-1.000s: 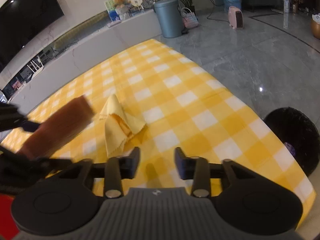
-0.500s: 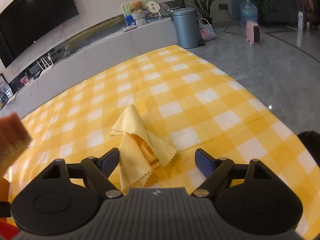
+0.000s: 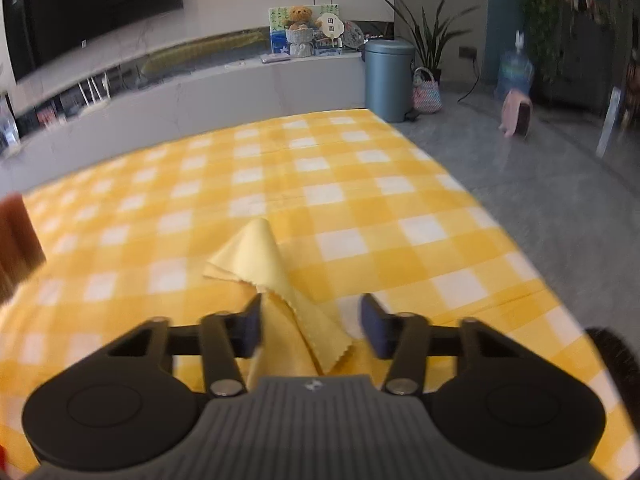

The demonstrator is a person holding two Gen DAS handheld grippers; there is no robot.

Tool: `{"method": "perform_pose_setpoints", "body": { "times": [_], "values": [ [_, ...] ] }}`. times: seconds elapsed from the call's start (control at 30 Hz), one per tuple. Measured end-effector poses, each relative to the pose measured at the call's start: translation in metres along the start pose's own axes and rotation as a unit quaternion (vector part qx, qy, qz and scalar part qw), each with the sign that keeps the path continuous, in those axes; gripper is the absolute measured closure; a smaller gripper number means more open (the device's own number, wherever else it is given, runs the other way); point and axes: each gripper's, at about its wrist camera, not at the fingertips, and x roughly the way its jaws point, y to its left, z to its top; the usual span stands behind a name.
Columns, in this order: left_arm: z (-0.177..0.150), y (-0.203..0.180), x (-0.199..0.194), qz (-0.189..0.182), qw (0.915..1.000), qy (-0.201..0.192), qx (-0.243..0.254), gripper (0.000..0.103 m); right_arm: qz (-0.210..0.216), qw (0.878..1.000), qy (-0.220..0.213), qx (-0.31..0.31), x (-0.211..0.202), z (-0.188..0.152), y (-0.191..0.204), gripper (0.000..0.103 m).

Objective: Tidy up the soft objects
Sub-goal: 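Grasp the brown bear sponge with the left gripper while the right gripper grasps the yellow cloth, then carry the brown sponge and yellow cloth with both grippers over the white box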

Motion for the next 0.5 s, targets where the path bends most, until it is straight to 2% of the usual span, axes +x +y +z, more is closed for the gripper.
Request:
{"method": "perform_pose_setpoints", "body": {
  "times": [0.1, 0.17, 0.27, 0.37, 0.5],
  "values": [
    [0.001, -0.004, -0.002, 0.0, 1.0, 0.001, -0.002, 0.027, 0.017, 1.0, 0.001, 0.011, -0.002, 0.001, -0.003, 0.09],
    [0.0, -0.006, -0.005, -0.002, 1.0, -0.001, 0.002, 0.027, 0.029, 0.999, 0.009, 0.021, -0.003, 0.002, -0.007, 0.096],
    [0.0, -0.011, -0.011, 0.008, 0.9999, -0.009, 0.011, 0.027, 0.051, 0.996, 0.015, 0.07, -0.01, 0.006, -0.018, 0.097],
    [-0.002, -0.007, -0.021, 0.003, 0.9998, -0.02, -0.006, 0.027, 0.079, 0.988, 0.016, 0.129, -0.023, 0.009, -0.033, 0.097],
    [-0.013, 0.013, -0.047, -0.002, 0.9975, -0.054, -0.047, 0.027, 0.105, 0.986, -0.01, 0.132, -0.05, 0.014, -0.033, 0.097]
  ]
}}
